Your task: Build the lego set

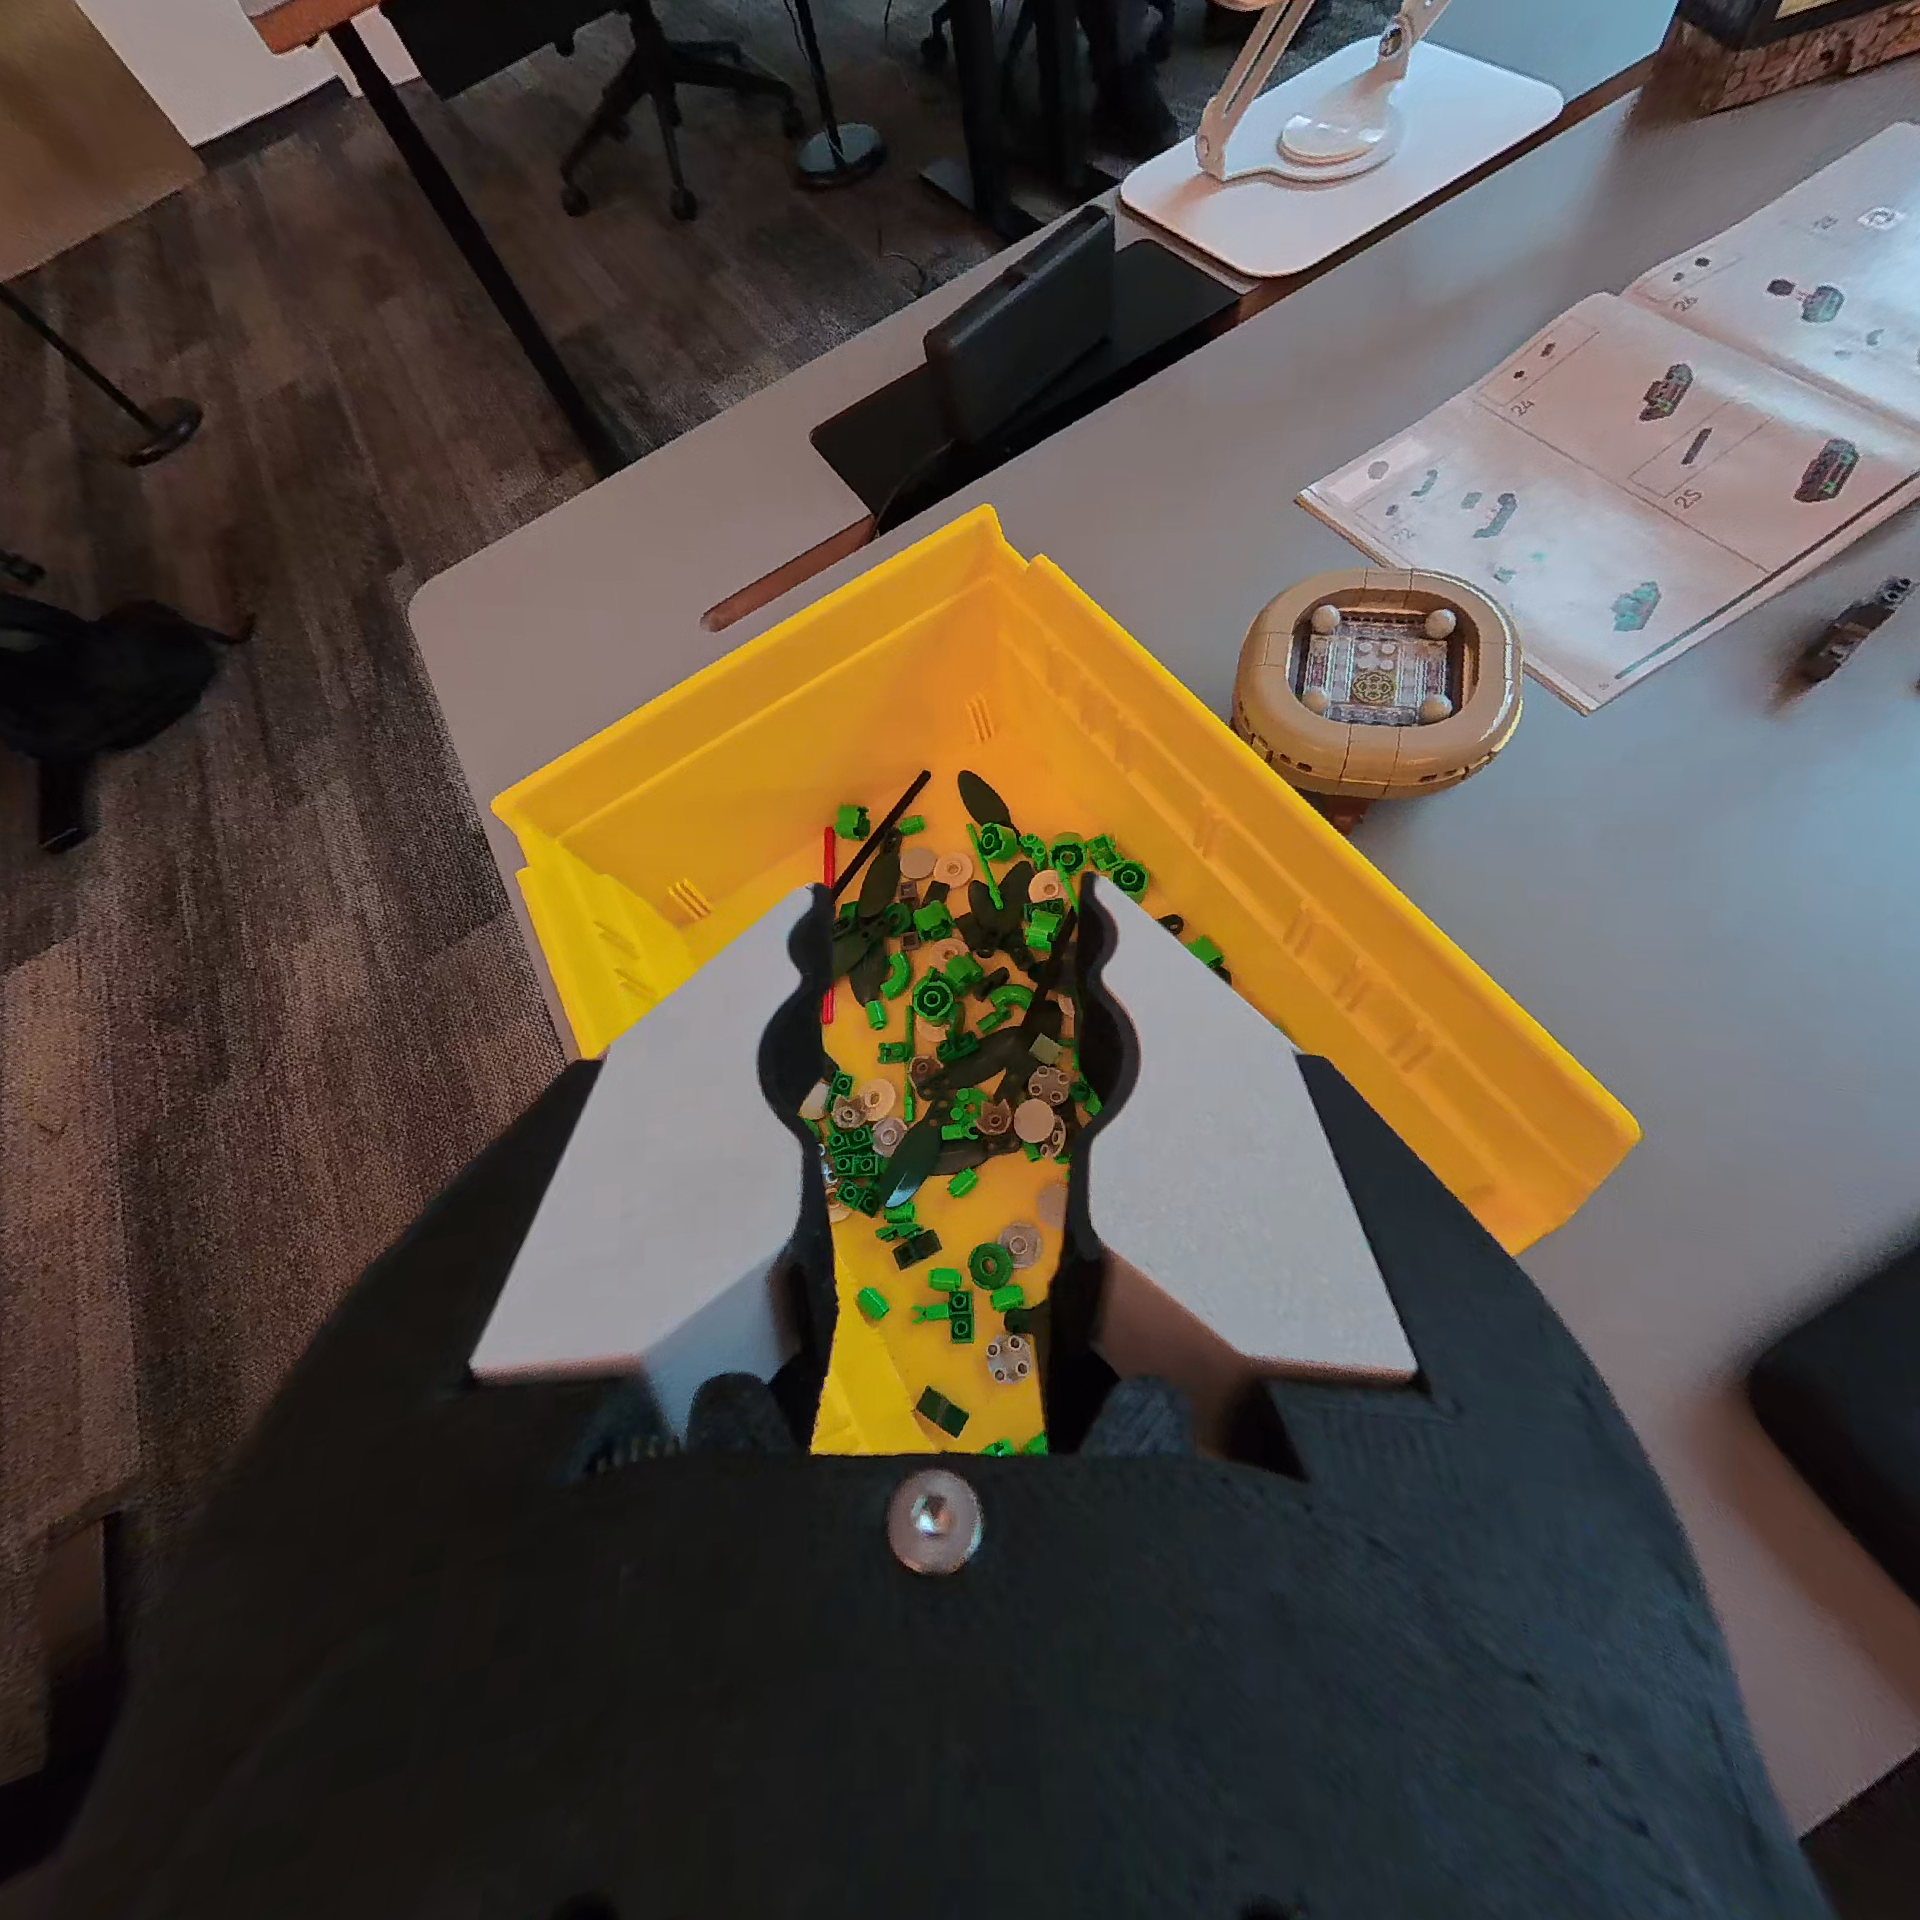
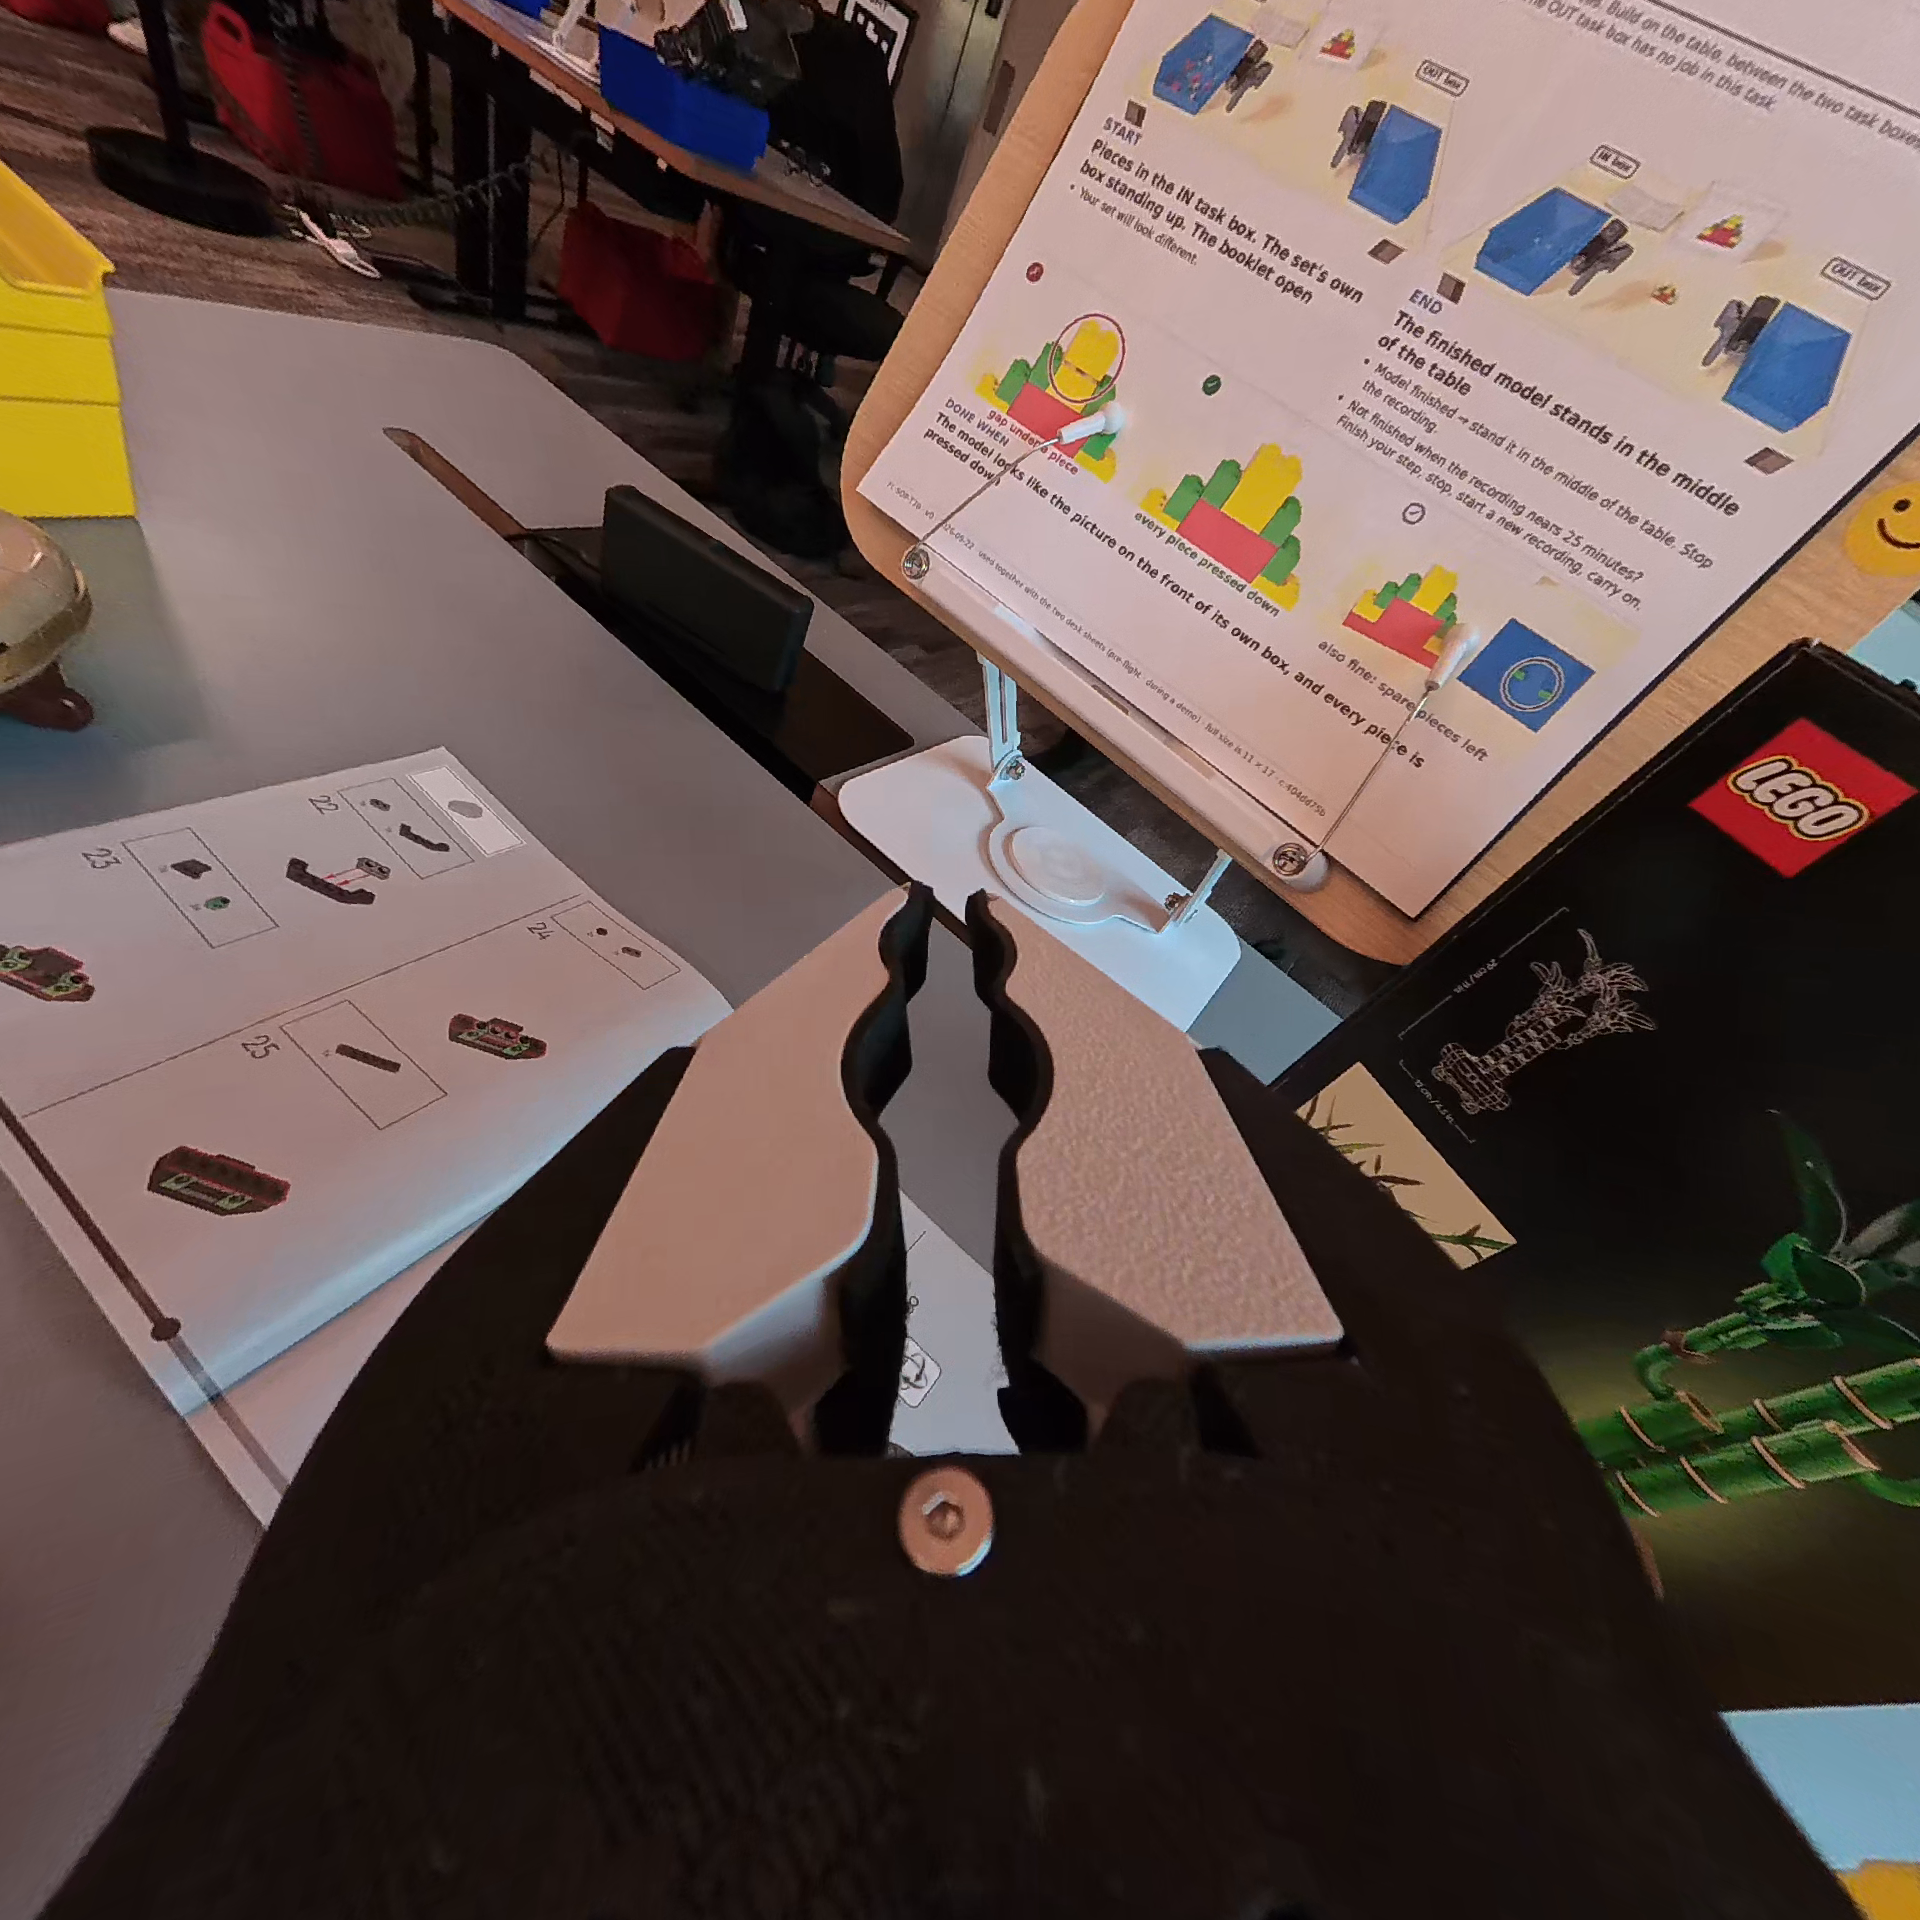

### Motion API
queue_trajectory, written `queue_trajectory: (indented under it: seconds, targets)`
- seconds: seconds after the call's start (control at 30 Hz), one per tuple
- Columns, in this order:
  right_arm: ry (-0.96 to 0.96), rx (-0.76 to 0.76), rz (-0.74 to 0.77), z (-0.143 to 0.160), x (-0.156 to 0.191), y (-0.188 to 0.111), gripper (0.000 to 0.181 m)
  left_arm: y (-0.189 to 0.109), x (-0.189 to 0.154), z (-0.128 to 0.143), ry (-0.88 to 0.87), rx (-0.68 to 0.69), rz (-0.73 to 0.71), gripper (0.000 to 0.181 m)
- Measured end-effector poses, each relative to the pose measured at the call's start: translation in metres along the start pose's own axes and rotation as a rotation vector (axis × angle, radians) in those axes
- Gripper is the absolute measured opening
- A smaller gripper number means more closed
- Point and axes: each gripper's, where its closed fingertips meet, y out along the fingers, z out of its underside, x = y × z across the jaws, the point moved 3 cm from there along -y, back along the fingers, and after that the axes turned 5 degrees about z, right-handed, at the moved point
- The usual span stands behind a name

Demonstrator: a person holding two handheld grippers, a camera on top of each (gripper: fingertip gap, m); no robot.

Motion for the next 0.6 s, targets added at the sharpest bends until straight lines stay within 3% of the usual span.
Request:
queue_trajectory:
  seconds: [0.6]
  targets:
    - [-0.05,0.016,-0.001,0.004,0.008,0.007,0.007,-0.01,0.01,0.005,-0.034,-0.027,-0.015,0.045]
